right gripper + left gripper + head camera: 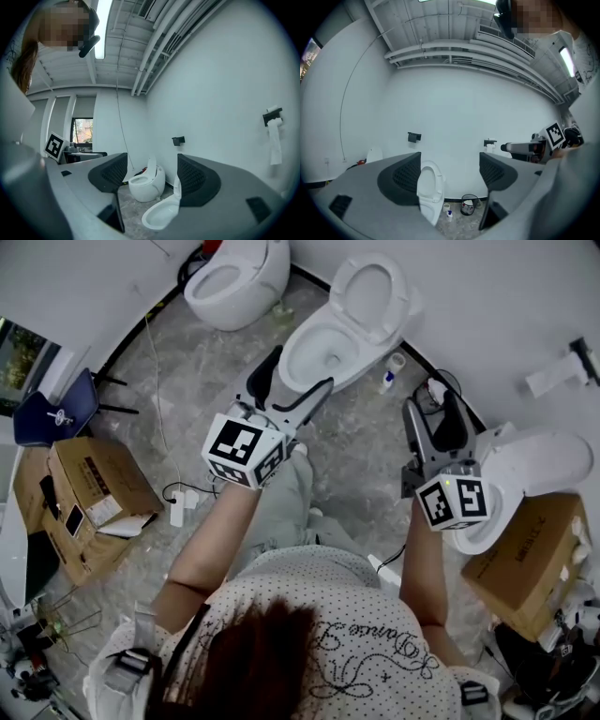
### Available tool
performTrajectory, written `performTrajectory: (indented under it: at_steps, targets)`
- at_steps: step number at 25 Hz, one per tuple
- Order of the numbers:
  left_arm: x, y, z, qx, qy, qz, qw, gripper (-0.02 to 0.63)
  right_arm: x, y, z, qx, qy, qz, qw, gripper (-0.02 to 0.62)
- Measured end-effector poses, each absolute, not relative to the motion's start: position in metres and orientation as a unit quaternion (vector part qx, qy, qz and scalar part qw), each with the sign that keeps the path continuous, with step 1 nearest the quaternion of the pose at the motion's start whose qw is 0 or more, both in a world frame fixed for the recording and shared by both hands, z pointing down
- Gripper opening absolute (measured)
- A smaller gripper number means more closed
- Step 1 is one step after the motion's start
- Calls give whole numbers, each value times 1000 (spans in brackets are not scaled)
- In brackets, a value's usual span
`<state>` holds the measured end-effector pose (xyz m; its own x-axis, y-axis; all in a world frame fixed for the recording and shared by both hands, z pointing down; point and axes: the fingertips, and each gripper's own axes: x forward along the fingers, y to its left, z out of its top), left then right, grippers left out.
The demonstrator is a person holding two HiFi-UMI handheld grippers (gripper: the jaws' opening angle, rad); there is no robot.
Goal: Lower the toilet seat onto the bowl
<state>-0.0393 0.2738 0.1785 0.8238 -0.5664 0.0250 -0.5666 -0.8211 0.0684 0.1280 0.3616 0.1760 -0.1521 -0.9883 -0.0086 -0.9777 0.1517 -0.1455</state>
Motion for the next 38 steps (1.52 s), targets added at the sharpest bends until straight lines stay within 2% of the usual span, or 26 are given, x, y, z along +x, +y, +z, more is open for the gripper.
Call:
performTrajectory:
  at_steps: [7, 12, 21, 30, 38]
  targets:
    - [-32, 183, 176, 956, -288, -5, 48, 373, 136, 277, 169, -664, 745, -44, 44, 341]
    - [-34, 113, 170, 954, -296, -7, 49, 373, 149, 224, 150, -697, 714, -12, 64, 342]
    - [-19, 34, 169, 957, -287, -3, 44, 373, 167, 159, 158, -717, 694, -31, 50, 350]
    - [11, -22, 178, 950, -307, 4, 50, 373, 192, 81, 165, -687, 725, -39, 43, 399]
    - [54, -85, 175, 931, -361, -4, 46, 373, 243, 5, 152, -636, 769, -31, 55, 414]
